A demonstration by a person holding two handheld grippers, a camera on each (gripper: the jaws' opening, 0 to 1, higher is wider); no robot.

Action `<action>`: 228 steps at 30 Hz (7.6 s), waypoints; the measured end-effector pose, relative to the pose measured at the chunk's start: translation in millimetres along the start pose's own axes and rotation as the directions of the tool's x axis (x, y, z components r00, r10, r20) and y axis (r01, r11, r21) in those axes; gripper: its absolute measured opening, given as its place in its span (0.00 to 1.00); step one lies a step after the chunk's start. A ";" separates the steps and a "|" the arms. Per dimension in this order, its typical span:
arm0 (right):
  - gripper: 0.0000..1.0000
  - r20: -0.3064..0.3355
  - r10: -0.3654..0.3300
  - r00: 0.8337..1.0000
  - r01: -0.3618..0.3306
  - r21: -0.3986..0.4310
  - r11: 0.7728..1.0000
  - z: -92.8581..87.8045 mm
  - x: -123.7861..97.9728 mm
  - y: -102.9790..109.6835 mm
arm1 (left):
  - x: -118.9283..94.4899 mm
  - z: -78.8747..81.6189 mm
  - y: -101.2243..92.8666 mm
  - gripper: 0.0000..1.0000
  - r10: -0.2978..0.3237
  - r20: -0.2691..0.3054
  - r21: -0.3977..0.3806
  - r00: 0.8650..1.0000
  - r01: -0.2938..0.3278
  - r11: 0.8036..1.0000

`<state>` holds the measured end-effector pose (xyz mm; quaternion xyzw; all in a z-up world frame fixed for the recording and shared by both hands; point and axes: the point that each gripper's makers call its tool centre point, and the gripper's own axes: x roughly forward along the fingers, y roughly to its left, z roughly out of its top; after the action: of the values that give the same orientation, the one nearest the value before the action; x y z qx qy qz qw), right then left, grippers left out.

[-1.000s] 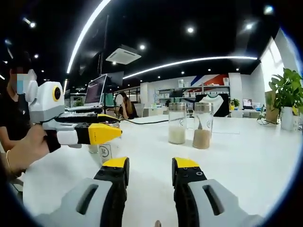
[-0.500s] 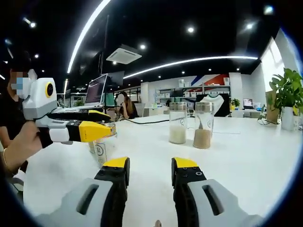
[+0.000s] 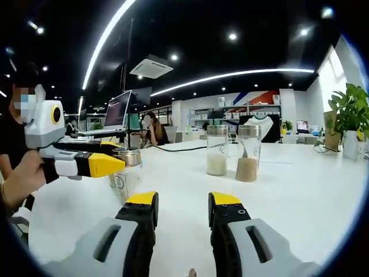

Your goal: Rotate the seasoning bottle until the label or dispensing opening points toward the visible target arrow and the bottle remains upright within the marked orientation range

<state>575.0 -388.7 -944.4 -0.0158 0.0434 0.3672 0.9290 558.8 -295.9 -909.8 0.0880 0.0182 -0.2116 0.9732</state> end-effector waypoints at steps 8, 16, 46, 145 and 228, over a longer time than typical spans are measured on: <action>0.32 -0.003 0.001 1.000 -0.001 0.000 1.000 -0.6 0.1 0.2 | -3.5 -7.7 -3.6 0.34 -0.003 -0.026 -0.010 1.000 0.003 1.000; 0.32 -0.006 0.001 1.000 -0.001 -0.002 1.000 -1.2 1.0 -1.1 | 2.3 -12.2 -8.3 0.37 0.063 -0.049 -0.003 0.997 -0.064 0.998; 0.32 -0.002 -0.001 1.000 0.001 0.005 1.000 -0.8 0.0 -2.0 | 25.0 -13.6 11.9 0.35 0.090 -0.065 -0.034 0.994 -0.092 0.995; 0.47 0.109 -0.016 0.994 0.027 -0.095 0.995 107.6 90.9 -57.4 | -45.6 30.3 22.5 0.98 0.020 0.047 -0.063 0.999 -0.017 0.998; 0.35 0.012 -0.172 0.985 0.172 -0.110 0.979 74.5 154.5 -76.0 | -51.3 35.9 47.5 0.88 0.021 0.109 -0.156 0.994 -0.004 0.988</action>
<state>744.4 -334.3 -884.7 -0.0703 0.0206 0.2873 0.9550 531.8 -238.8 -863.0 -0.0001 -0.0195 -0.2081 0.9779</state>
